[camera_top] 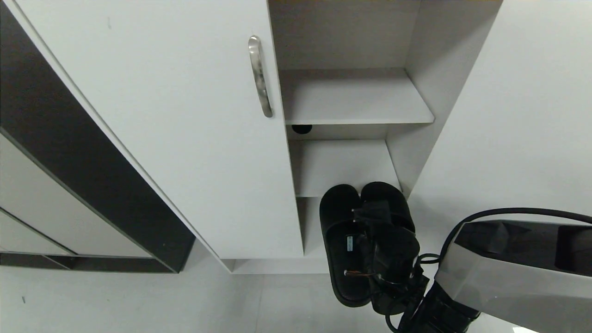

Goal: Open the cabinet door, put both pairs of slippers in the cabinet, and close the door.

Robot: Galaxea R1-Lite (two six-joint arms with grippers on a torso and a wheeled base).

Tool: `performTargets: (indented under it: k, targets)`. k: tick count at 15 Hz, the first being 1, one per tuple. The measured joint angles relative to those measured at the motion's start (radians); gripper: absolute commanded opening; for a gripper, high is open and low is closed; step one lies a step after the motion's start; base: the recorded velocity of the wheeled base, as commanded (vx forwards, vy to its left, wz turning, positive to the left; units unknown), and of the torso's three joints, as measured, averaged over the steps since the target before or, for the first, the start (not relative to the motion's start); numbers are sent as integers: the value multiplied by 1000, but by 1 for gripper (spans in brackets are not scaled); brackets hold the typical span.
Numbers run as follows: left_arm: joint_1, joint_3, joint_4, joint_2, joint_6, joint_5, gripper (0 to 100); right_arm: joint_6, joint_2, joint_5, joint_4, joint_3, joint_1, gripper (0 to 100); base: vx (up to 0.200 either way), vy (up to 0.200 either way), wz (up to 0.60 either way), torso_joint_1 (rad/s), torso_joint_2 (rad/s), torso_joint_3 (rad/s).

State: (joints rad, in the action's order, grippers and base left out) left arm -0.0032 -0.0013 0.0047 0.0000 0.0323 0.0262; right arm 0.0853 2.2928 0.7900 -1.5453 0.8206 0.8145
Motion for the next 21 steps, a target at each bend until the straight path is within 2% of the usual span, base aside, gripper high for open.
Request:
performTargets:
  k: [5, 11, 13, 16, 21]
  targets:
    - [0, 0, 0, 0, 0, 0, 0, -7, -1, -9, -4, 30, 3, 0, 200, 0, 0, 3, 2, 2]
    - [0, 0, 0, 0, 0, 0, 0, -20, 34, -40, 12, 106, -22, 0, 0, 0, 0, 0, 0, 0]
    - [0, 0, 0, 0, 0, 0, 0, -62, 50, -39, 58, 141, -38, 0, 0, 0, 0, 0, 0, 0]
    - [0, 0, 0, 0, 0, 0, 0, -136, 61, -61, 201, 233, -58, 0, 0, 0, 0, 0, 0, 0]
    - [0, 0, 0, 0, -1, 0, 0, -150, 92, -78, 329, 406, -98, 0, 0, 0, 0, 0, 0, 0]
